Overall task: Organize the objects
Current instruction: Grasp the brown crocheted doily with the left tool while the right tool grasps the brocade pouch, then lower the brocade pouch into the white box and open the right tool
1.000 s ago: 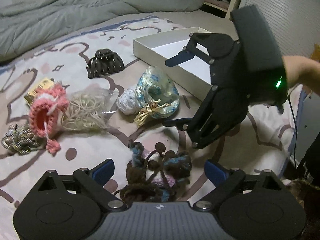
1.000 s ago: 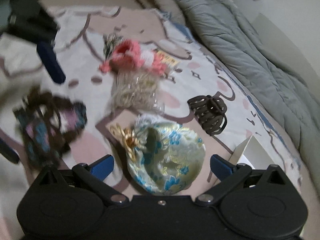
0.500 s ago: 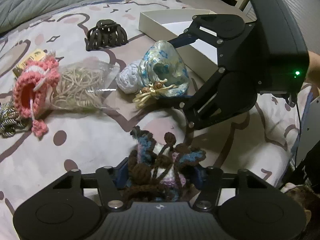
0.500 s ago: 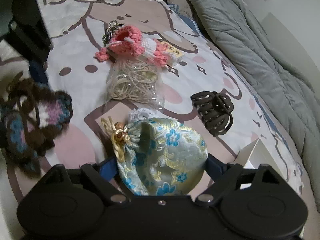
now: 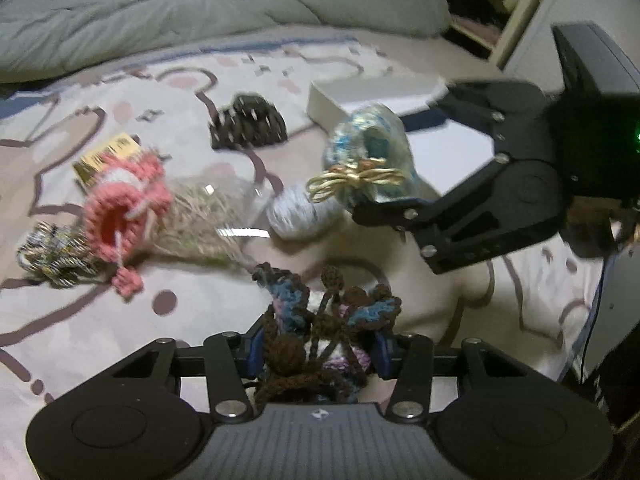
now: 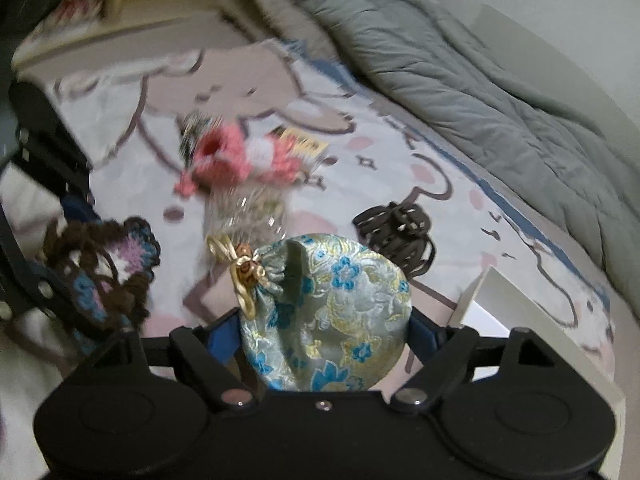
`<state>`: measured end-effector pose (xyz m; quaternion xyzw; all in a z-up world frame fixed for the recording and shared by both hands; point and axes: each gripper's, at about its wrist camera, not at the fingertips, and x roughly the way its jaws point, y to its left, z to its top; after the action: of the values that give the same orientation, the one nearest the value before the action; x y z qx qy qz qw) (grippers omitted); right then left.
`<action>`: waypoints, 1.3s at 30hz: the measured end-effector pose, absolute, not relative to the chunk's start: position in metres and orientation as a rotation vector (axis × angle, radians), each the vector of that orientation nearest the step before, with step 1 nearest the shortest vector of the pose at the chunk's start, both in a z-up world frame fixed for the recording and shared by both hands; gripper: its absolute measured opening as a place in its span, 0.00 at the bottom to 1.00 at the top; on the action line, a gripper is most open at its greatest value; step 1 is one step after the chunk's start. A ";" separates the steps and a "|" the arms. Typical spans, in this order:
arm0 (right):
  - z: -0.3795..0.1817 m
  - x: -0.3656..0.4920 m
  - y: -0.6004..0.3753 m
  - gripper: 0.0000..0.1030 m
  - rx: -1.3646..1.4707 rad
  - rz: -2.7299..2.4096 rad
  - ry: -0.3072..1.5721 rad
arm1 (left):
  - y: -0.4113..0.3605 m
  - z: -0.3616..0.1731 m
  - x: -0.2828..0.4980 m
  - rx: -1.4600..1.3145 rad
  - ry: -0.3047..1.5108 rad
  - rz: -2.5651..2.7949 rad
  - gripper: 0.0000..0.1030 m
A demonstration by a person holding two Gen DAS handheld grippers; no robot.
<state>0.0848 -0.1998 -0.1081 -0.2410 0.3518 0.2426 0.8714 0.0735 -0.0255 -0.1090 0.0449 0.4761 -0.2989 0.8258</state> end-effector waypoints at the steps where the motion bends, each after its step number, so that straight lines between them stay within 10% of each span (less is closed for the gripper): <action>1: -0.103 0.085 -0.202 0.82 -0.468 0.496 0.738 | -0.024 -0.105 0.074 0.085 0.998 -0.627 0.49; 39: -0.014 0.080 -0.327 0.82 0.373 0.028 0.723 | -0.078 0.019 0.096 -0.169 0.659 -0.529 0.49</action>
<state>0.0801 -0.3271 -0.0142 0.1812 0.3517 0.0135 0.9183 0.0959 -0.0776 0.0193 -0.0819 0.3194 -0.2562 0.9086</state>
